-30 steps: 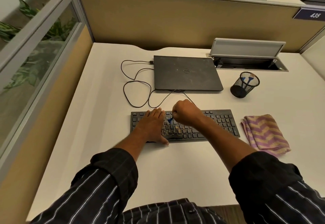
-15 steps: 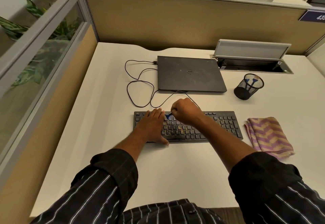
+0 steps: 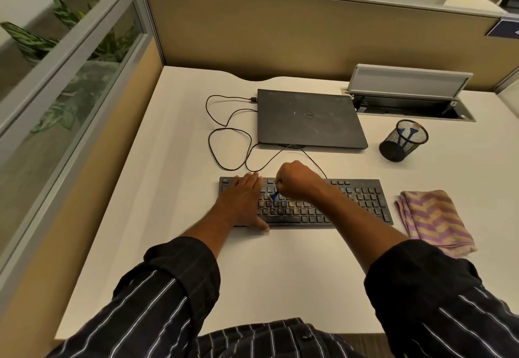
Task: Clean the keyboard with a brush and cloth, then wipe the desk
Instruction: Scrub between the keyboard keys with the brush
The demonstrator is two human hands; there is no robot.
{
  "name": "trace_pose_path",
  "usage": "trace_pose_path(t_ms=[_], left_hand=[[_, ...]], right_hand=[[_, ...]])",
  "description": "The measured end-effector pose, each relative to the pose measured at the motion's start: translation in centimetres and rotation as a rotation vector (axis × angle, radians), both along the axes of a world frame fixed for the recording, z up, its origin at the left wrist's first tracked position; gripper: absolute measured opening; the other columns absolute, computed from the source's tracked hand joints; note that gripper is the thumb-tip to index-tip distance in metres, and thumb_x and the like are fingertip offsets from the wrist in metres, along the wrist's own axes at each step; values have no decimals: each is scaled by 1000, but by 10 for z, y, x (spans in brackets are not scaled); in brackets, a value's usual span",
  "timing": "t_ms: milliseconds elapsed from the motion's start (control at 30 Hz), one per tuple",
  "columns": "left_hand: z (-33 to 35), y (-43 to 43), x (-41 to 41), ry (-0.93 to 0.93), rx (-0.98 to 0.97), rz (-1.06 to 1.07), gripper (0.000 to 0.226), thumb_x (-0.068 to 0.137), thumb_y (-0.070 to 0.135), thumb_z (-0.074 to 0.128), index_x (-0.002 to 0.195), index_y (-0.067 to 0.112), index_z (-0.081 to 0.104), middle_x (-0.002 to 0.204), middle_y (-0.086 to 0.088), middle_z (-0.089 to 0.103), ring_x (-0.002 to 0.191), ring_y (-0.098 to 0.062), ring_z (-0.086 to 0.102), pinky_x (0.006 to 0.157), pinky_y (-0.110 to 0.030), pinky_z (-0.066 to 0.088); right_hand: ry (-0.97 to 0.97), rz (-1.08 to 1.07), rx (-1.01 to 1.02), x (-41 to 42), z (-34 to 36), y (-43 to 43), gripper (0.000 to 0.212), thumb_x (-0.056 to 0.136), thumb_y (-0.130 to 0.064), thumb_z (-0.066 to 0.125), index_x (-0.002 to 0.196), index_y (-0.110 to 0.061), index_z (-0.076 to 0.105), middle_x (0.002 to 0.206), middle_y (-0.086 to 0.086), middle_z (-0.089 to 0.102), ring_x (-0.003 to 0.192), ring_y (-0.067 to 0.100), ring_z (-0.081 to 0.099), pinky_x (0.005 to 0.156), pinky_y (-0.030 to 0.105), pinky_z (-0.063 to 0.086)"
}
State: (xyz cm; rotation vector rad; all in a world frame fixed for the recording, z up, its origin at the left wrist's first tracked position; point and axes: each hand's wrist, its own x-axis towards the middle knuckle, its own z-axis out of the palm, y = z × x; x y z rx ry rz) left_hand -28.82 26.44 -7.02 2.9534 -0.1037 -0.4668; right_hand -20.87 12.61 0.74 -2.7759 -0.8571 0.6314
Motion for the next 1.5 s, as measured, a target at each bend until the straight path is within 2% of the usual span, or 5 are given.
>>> trace_pose_path(t_ms=[300, 800, 1033, 1300, 1500], left_hand=[[1, 7, -4, 13, 10, 7, 140, 64, 83, 70, 160, 7, 1, 168, -11, 2, 155, -27, 0, 125, -49, 7], [-5, 13, -6, -24, 19, 4, 140, 62, 85, 68, 159, 7, 4, 168, -11, 6, 155, -27, 5, 125, -49, 8], [-9, 15, -5, -37, 38, -17, 141, 61, 88, 65, 159, 6, 5, 168, -11, 8, 154, -28, 7, 124, -50, 10], [-9, 19, -6, -50, 68, -15, 140, 59, 89, 65, 158, 7, 10, 166, -11, 13, 153, -28, 11, 123, -52, 12], [-8, 23, -10, -22, 68, 9, 141, 60, 89, 65, 159, 8, 6, 168, -11, 8, 155, -27, 6, 124, -52, 10]], right_hand=[[-3, -6, 55, -1, -3, 4, 16, 91, -10, 57, 89, -4, 71, 83, 8, 70, 74, 19, 66, 73, 35, 59], [-20, 61, 1, -5, 1, 13, 15, 91, -12, 57, 81, -5, 67, 77, 7, 66, 67, 17, 59, 64, 29, 50], [-56, 50, 2, -3, 0, 12, 12, 90, -11, 58, 88, -5, 68, 84, 8, 68, 75, 19, 64, 72, 33, 56], [-79, 25, 43, -3, 6, 14, 15, 90, -8, 55, 82, -6, 68, 78, 8, 67, 70, 18, 61, 62, 26, 47], [-13, 34, 17, -9, 0, 18, 15, 89, -11, 58, 83, -4, 70, 80, 7, 69, 70, 19, 65, 67, 32, 56]])
